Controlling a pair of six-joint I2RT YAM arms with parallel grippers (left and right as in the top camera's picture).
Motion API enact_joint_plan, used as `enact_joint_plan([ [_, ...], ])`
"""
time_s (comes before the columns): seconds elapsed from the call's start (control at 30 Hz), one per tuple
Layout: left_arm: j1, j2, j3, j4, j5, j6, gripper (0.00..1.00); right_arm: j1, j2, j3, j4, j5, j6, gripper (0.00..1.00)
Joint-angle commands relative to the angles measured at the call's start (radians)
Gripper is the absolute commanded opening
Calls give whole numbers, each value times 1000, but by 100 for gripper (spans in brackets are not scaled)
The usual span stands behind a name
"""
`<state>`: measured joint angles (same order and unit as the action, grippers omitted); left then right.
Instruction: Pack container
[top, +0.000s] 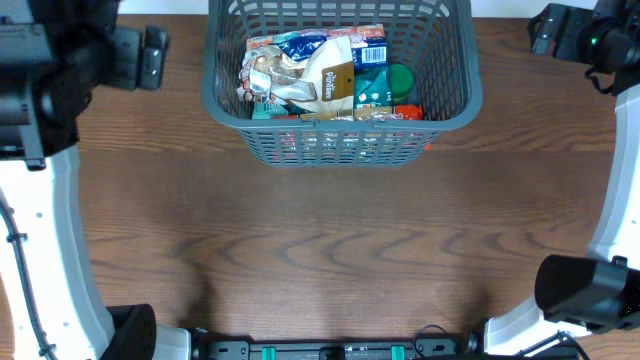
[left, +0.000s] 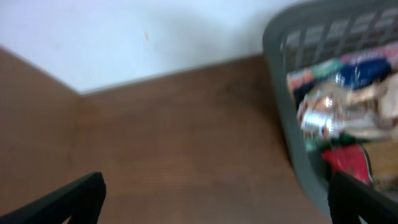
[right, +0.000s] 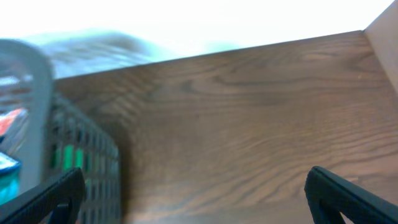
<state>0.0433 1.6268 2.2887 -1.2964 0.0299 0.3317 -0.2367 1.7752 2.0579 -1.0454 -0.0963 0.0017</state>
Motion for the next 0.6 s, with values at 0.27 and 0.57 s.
enact_joint_plan([
  [0.27,32,-138,-307,68,116,-39,99,2,-301,-86,-182,119,31,99],
  [0.57,31,-468,-838,285,198,-63,99,45,-665,-611,0,119,61,99],
])
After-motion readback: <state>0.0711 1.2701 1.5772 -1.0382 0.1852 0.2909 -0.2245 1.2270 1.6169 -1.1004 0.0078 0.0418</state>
